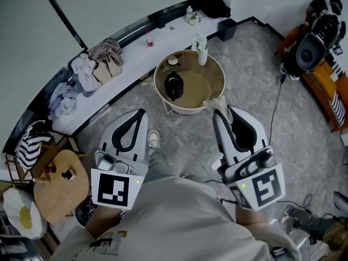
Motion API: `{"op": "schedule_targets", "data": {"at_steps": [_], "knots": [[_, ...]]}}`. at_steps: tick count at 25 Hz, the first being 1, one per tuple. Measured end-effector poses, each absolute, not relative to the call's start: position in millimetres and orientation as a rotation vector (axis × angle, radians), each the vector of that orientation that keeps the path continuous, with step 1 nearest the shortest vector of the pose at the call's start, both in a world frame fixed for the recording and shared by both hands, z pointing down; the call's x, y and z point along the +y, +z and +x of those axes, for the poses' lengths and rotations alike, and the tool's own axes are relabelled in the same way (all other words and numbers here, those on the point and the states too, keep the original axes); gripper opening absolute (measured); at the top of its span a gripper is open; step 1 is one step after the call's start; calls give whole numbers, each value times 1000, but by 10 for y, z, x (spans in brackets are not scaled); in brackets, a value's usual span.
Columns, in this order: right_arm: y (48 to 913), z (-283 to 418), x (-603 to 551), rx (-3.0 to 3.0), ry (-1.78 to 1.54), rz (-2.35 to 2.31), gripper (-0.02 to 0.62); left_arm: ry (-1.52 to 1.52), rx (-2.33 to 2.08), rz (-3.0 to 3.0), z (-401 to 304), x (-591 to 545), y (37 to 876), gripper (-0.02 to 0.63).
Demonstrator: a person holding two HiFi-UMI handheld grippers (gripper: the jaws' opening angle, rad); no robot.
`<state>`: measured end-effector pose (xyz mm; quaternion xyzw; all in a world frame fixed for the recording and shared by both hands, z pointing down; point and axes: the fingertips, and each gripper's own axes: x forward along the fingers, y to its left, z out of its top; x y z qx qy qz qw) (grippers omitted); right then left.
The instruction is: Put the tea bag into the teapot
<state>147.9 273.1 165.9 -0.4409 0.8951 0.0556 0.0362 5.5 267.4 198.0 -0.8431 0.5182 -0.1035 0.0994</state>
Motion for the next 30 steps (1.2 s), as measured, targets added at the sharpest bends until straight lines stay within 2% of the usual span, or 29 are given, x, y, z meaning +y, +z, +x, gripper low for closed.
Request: {"op": "schedule_targets", "data": {"at_steps": [13,30], "knots": [[1823,1088,1796,2767,150,-1430,60,-353,1419,-2550,-209,1658,2163,8],[1760,270,85,2765,110,-1609,60,-372,1260,-2669,-901,-187,2160,8]]}}
